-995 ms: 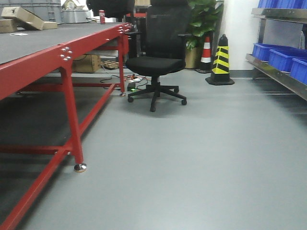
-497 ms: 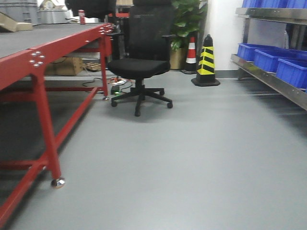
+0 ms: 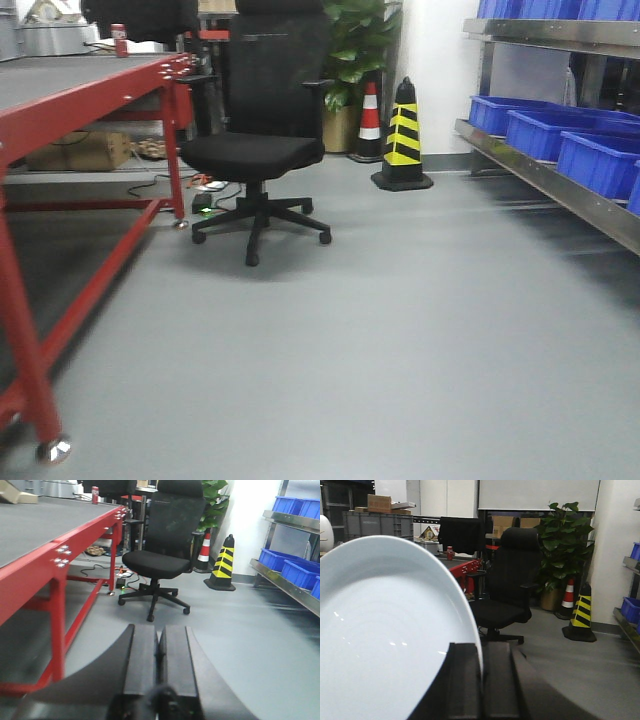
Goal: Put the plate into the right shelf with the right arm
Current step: 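Drive toward the steel shelf rack with blue bins, plate held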
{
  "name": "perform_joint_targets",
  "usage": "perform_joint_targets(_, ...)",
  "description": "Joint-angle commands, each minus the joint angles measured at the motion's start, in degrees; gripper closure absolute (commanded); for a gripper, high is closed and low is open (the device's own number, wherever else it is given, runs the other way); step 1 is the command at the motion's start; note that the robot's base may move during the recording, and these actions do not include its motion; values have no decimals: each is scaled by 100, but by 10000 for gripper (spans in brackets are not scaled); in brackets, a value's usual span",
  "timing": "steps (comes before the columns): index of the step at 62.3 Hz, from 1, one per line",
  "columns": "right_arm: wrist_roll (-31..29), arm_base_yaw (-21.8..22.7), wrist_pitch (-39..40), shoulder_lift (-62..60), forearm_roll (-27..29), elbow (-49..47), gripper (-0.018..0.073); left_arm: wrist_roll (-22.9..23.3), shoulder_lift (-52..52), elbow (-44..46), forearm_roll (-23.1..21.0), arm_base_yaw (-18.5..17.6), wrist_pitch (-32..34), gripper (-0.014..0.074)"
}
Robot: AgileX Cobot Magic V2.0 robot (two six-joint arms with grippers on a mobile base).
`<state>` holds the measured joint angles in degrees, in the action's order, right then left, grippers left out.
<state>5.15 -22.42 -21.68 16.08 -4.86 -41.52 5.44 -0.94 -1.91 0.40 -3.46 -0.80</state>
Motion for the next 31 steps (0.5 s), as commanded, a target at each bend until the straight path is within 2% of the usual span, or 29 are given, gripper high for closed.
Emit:
perform_joint_targets(1,-7,11,544,108,-56,-181,505,34,-36,-43,1,11,517,643)
perform_joint_targets(31,-7,11,538,108,-56,-181,505,34,-36,-43,1,11,517,643)
